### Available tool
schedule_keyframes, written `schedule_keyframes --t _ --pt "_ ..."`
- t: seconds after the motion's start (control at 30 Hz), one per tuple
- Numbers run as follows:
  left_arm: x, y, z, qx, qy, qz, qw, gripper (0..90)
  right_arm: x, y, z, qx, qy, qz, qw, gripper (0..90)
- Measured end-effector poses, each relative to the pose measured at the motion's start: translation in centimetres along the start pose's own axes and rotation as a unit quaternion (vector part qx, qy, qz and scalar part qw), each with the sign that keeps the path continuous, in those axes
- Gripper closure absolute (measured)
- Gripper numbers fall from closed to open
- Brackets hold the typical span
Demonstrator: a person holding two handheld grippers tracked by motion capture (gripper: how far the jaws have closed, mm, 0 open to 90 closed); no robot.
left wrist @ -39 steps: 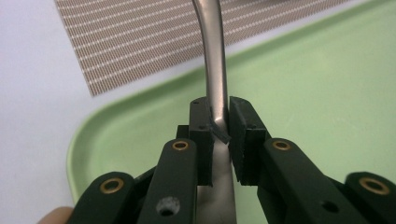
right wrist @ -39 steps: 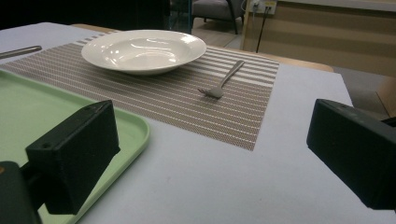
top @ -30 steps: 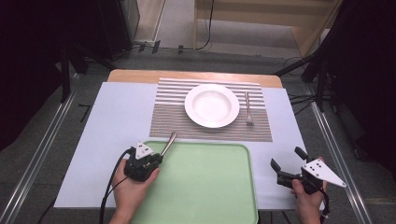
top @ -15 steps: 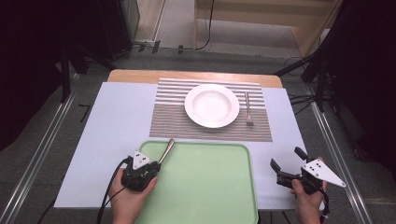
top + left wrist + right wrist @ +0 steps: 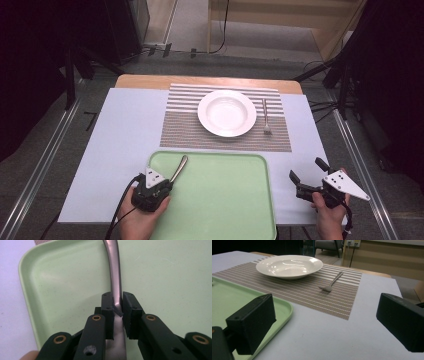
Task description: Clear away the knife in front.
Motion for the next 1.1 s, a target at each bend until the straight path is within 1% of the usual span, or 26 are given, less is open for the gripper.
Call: schedule_keyframes --t 0.07,0.1,0.13,0.2,0.3,0.33,0.37,0.43,0.5,0.53,0.57,0.6,0.63,0.67,0.7,0.8,0.87,0.97,1.0,1.1 --pt "-0.1 -0.1 -0.1 0.003 -0.001 0.007 1.0000 79.4 0.0 0.0 0.0 0.000 0.000 0.000 1.0000 1.0" --pt "-0.2 -0.2 -0.1 0.004 -0.002 0.005 1.0000 79.4 0.0 0.0 0.0 0.001 0.000 0.000 1.0000 1.0" --pt "-0.1 -0.2 -0.1 0.001 0.001 0.009 1.0000 79.4 0.0 0.0 0.0 0.000 0.000 0.000 1.0000 1.0" --pt "-0.1 -0.3 -0.2 0.002 -0.002 0.007 1.0000 79.4 0.0 0.0 0.0 0.000 -0.001 0.000 1.0000 1.0" --pt "-0.1 -0.3 -0.2 0.002 0.003 0.006 1.0000 79.1 0.0 0.0 0.0 -0.001 0.000 -0.001 1.0000 1.0" --pt "-0.1 -0.2 -0.2 0.002 0.003 0.010 0.9999 78.9 0.0 0.0 0.0 0.000 -0.001 -0.001 1.0000 1.0" --pt "-0.1 -0.2 -0.2 0.000 0.004 0.008 1.0000 78.3 0.0 0.0 0.0 0.000 -0.001 -0.001 1.0000 1.0" --pt "-0.2 -0.2 -0.2 -0.001 0.003 0.009 1.0000 71.3 0.0 0.0 -0.1 0.002 -0.001 -0.002 1.0000 1.0" --pt "-0.2 0.1 0.0 0.001 -0.002 0.007 1.0000 70.3 0.1 0.0 -0.1 0.002 -0.002 -0.002 1.0000 1.0" --pt "-0.1 0.4 0.1 -0.002 -0.004 0.003 1.0000 70.6 0.1 0.0 -0.1 0.003 -0.002 -0.003 1.0000 1.0" --pt "0.1 1.0 0.1 -0.008 0.000 0.002 1.0000 71.9 0.1 0.0 -0.1 0.003 -0.001 -0.003 1.0000 1.0" --pt "0.1 1.4 0.0 -0.010 -0.008 0.000 0.9999 73.2 0.1 0.1 -0.1 0.003 -0.002 -0.002 1.0000 1.0" --pt "0.1 1.4 0.0 -0.010 -0.008 0.000 0.9999 75.2 0.1 0.1 -0.1 0.003 -0.002 -0.002 1.0000 1.0" --pt "0.0 1.8 -0.1 -0.010 -0.014 -0.003 0.9998 75.2 0.1 0.0 -0.1 0.003 -0.002 -0.002 1.0000 1.0" --pt "-0.1 2.1 -0.2 -0.020 -0.012 -0.002 0.9997 77.9 0.1 0.0 -0.1 0.003 -0.002 -0.002 1.0000 1.0" --pt "-0.6 3.0 -0.6 -0.036 -0.024 0.003 0.9991 88.0 0.1 0.0 -0.1 0.002 -0.002 -0.001 1.0000 1.0" --pt "-1.3 3.4 -0.8 -0.045 -0.028 0.012 0.9985 89.2 0.1 0.0 -0.1 0.003 -0.002 -0.002 1.0000 1.0" --pt "-2.3 3.8 -1.1 -0.050 -0.036 0.022 0.9979 89.3 0.1 0.0 -0.2 0.004 -0.003 -0.001 1.0000 1.0" --pt "-2.8 3.9 -1.1 -0.052 -0.036 0.027 0.9976 89.4 0.2 0.0 -0.2 -0.001 -0.004 -0.001 1.0000 1.0" --pt "-3.2 3.8 -1.0 -0.050 -0.035 0.031 0.9977 89.5 0.2 0.0 -0.2 -0.001 -0.004 -0.001 1.0000 1.0"
Point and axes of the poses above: each handheld gripper's, and its own axes: x roughly backward along the jaws, y roughly out of its top, z roughly to its left, the point moved 2 cm from there along -x, roughly forward along the jaws, and after that the axes turned 5 degrees about -y, right-handed, at the moved point
